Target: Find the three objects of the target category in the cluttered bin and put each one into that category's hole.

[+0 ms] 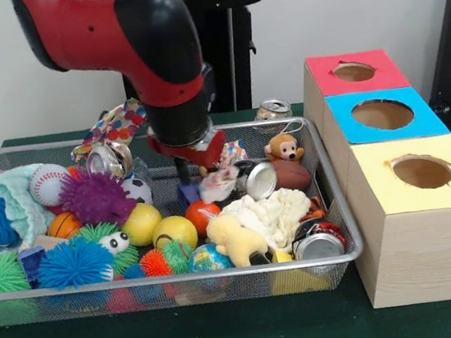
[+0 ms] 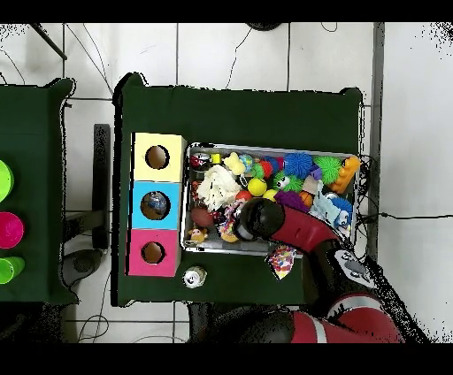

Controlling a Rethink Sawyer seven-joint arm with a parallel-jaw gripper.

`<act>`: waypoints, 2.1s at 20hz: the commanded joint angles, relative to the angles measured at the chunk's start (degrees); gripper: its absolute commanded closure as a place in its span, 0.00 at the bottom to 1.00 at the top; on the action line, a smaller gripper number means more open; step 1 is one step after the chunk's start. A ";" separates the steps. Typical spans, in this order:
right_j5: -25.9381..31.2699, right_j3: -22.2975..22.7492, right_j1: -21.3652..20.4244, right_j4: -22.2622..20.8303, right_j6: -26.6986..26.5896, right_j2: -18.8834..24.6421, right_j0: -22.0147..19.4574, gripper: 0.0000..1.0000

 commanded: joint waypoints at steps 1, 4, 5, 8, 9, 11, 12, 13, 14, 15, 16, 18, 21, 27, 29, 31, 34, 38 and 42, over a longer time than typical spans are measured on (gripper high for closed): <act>-3.81 6.42 1.64 5.70 12.96 6.60 3.68 0.00; -3.94 6.89 1.23 7.20 12.81 6.15 4.70 0.00; -4.10 7.09 1.16 7.71 12.65 6.05 4.96 0.00; -4.43 7.77 1.09 8.83 11.97 6.35 5.00 0.00; -4.61 8.05 1.00 9.14 11.64 6.46 4.97 0.00; -4.39 8.24 0.80 9.65 10.97 6.35 4.98 0.00; -4.15 8.15 0.67 9.86 10.65 6.16 5.09 0.00; -3.94 7.85 0.62 9.88 10.25 5.79 5.25 0.00; -3.73 7.56 0.56 9.90 9.85 5.41 5.41 0.00; -3.51 7.08 0.46 9.64 9.37 4.81 5.67 0.00; -3.18 6.11 0.32 8.99 8.70 3.82 6.06 0.00; -2.43 3.48 0.30 7.17 6.92 1.67 6.66 0.00; 1.81 -1.66 -0.74 4.27 3.61 -2.27 7.42 0.00; 10.22 -6.94 -3.31 1.61 -0.64 -4.31 6.33 0.00; 10.56 -7.10 -3.25 1.49 -0.43 -3.83 5.82 0.00; 10.82 -6.54 -3.66 1.57 -0.45 -2.94 5.06 0.00; 13.81 -5.24 -5.80 2.63 -1.16 -0.85 3.34 0.00; 18.60 -6.27 -8.05 2.59 -2.64 0.07 1.97 0.00; 20.84 -8.27 -7.86 1.60 -5.02 0.83 -0.27 0.00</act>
